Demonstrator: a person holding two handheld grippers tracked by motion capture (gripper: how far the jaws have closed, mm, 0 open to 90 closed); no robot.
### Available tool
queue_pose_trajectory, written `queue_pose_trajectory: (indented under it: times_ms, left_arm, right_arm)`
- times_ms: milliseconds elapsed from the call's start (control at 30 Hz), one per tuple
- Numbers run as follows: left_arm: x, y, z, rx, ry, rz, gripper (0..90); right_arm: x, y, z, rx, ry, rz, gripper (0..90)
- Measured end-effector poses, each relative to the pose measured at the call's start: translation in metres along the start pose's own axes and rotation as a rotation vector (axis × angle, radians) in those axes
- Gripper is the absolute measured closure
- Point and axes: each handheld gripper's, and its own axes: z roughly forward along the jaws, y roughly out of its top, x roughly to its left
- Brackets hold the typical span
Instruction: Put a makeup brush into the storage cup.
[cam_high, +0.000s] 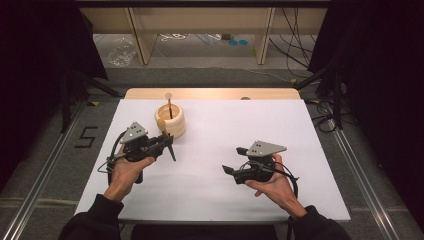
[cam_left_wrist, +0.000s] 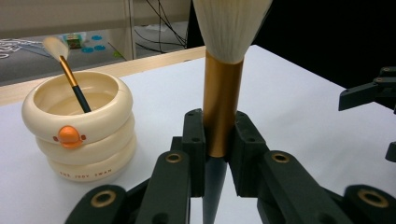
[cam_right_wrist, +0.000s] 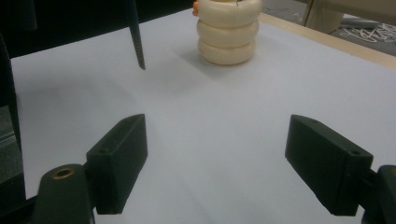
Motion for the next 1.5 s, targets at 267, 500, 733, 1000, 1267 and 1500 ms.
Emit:
queue_pose_trajectory:
  times_ms: [267, 500, 733, 1000, 1267, 1500]
  left_arm:
    - [0.008, 0.01, -0.002, 0.003, 0.025, 0.002, 78.1]
    - [0.019, 0.024, -0.004, 0.013, 0.046, 0.006, 78.1]
    - [0.031, 0.04, -0.004, 0.01, 0.069, 0.011, 78.1]
    - [0.046, 0.052, 0.0, 0.015, 0.097, 0.001, 78.1]
    - [0.054, 0.064, 0.007, 0.012, 0.12, -0.005, 78.1]
    - [0.058, 0.071, 0.015, 0.014, 0.125, -0.001, 78.1]
  right_arm:
    - [0.002, -0.004, -0.005, 0.019, -0.011, -0.004, 21.3]
    - [0.003, -0.008, -0.006, 0.037, -0.026, -0.015, 18.5]
    - [0.004, -0.011, -0.009, 0.039, -0.039, -0.013, 17.3]
    - [0.005, -0.016, -0.013, 0.052, -0.047, -0.011, 17.3]
    - [0.006, -0.018, -0.014, 0.054, -0.04, -0.006, 17.3]
    - [0.005, -0.02, -0.016, 0.057, -0.041, 0.003, 17.2]
